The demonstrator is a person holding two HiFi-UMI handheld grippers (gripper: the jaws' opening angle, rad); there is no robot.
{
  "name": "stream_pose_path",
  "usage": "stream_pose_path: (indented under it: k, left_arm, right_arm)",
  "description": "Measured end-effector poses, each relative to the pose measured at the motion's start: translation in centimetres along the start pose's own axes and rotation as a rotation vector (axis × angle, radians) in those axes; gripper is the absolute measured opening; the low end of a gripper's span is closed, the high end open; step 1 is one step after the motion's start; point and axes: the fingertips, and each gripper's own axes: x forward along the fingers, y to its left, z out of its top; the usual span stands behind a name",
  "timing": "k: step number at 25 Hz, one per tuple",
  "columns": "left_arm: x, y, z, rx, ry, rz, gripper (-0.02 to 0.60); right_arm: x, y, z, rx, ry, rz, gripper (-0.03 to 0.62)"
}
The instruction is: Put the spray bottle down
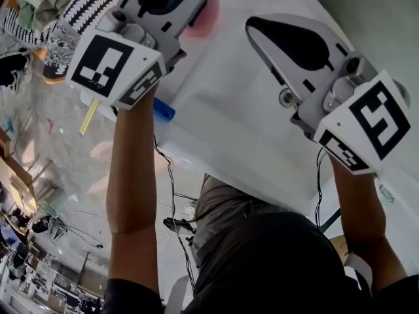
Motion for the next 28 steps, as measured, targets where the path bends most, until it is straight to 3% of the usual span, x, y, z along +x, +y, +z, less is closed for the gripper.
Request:
stream_pose_path:
  k: [8, 16, 22, 28]
  left_arm:
    - [-1.7, 0.0, 0.0, 0.031, 0.046, -0.028, 0.067]
    - [-4.9, -4.8, 1.8, 0.071, 0.066, -0.027, 0.166]
    - [-4.7, -5.1, 3.8, 0.091, 0.072, -0.021, 0.240]
    - [-4.7, -4.6, 5.2, 0.131, 0.062, 0.043, 0.244]
  right_arm:
    - [-0.1, 1.1, 1.6, -0.013, 0.000, 0.010, 0.009]
    - [-4.3, 5.3, 2.2, -0.043, -0.020, -0.008, 0.009]
    - [-5.5, 5.5, 3.6, -0.060, -0.039, -0.002, 0.009]
    - [-6.3, 4.7, 3.2, -0.072, -0.067, 0.000, 0.009]
